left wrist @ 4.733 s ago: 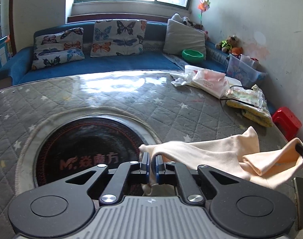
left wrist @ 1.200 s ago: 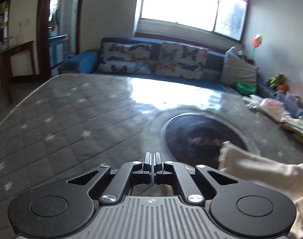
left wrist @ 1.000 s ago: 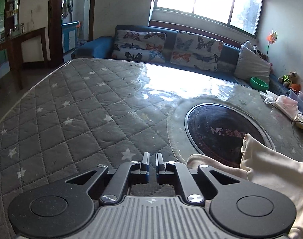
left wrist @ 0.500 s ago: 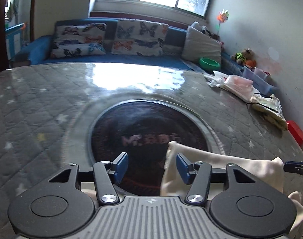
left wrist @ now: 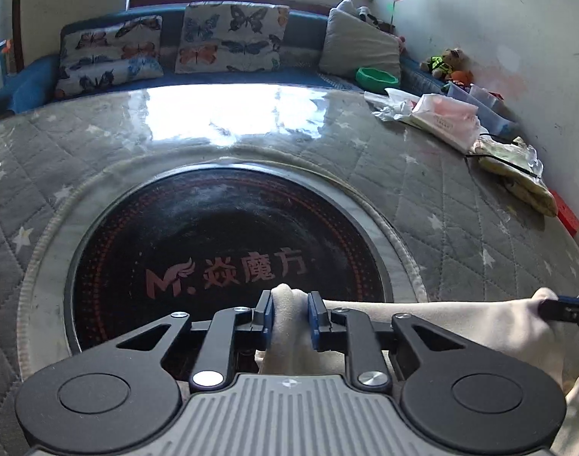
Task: Fold clothes
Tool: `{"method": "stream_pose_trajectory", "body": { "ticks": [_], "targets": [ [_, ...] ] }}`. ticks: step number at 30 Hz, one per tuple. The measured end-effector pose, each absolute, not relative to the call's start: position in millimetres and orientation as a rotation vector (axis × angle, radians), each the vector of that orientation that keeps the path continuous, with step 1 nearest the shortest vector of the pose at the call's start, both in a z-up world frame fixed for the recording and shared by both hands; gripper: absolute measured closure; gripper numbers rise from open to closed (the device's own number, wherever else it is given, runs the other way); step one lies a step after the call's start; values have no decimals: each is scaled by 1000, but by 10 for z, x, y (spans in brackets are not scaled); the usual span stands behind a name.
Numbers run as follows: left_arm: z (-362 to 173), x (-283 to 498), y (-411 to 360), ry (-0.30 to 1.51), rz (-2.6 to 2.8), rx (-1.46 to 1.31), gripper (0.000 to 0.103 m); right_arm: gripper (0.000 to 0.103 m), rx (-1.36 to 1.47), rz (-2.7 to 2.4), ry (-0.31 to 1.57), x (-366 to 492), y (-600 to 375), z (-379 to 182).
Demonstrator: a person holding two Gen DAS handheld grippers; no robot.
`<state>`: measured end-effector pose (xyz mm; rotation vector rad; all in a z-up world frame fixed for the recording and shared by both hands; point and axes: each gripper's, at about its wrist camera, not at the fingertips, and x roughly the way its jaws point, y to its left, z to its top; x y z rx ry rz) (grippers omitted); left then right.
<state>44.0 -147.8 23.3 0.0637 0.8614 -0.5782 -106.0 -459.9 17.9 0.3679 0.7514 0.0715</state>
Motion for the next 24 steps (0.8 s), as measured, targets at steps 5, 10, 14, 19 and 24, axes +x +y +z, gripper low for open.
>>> {"method": "stream_pose_trajectory", "body": {
  "ticks": [5, 10, 14, 19, 24],
  "targets": [
    [442, 253, -1247, 776, -656, 5, 90, 91, 308, 132, 659, -1250, -4466, 407],
    [649, -111, -850, 669, -756, -14, 90, 94, 75, 303, 589, -1701, -4074, 691],
    [607, -448, -578, 634, -827, 58, 90, 93, -47, 453, 649, -1998, -3779, 705],
    [500, -752, -437, 636, -868, 199, 90, 92, -45, 462, 723, -2114, -3703, 643],
    [410, -960, -569, 622, -911, 298, 90, 70, 96, 303, 702, -1782, -3965, 698]
  ]
}}
